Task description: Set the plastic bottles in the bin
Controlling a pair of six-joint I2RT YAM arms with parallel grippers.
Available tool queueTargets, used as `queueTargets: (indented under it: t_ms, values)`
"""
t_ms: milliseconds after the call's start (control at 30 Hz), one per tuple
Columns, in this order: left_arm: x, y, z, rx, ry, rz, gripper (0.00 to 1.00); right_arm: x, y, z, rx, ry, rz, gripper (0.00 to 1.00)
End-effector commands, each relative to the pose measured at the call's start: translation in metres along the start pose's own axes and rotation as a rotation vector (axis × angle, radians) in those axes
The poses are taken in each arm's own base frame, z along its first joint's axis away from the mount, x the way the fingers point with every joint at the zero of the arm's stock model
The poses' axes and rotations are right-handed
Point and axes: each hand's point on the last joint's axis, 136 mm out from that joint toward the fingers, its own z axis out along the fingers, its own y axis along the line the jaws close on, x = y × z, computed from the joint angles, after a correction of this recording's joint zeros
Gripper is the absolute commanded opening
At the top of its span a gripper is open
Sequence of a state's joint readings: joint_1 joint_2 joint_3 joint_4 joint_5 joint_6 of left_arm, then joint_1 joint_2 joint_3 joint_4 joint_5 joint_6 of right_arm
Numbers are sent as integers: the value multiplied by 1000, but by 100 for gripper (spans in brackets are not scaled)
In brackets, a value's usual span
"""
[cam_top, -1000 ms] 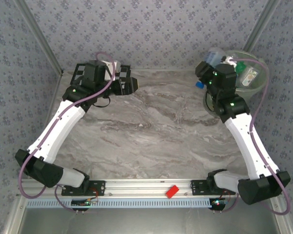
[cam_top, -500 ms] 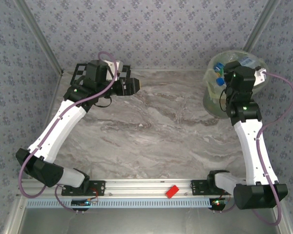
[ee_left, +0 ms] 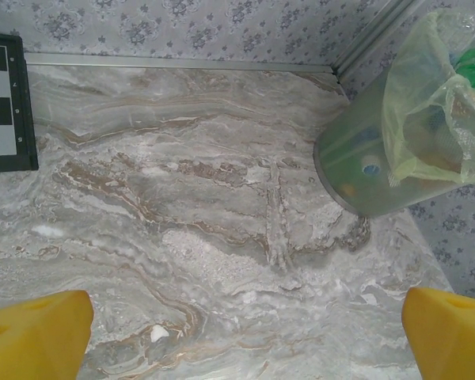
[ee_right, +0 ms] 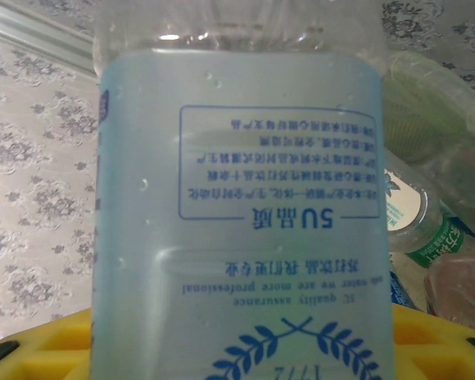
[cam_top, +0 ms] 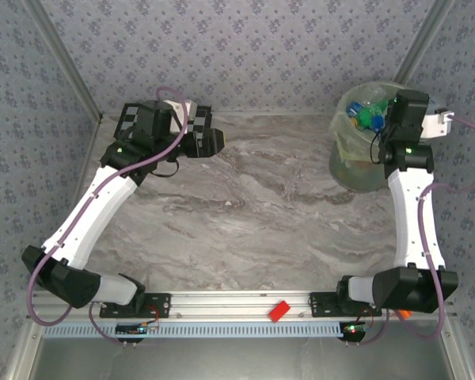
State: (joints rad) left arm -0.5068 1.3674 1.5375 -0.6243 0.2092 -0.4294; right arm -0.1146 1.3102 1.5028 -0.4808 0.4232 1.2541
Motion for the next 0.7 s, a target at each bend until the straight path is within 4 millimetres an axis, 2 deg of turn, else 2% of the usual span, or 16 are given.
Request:
queueTargets:
  t_ms: [0,67,100,200,433,667]
  values:
    - [-7,-6,-13,12,-47,34,100,-8,-12,6,80,-12,7,61]
    - [-5,-6,-12,10,-44,34,100,-8,-17,10,123,13,-17,82]
    - [-5,-5,-12,8,-44,33,100,-9,-17,10,136,15,-31,99]
    - [-5,-4,-12,1,-44,33,100,-18,-13,7,139,-15,-67,100]
    - [-5,-3,-10,2,-45,24,100,-22,-3,-1,98,-13,-159,100]
    - [-5,1,-8,-20,-43,24,100,-24,38,-11,-42,27,-319,99]
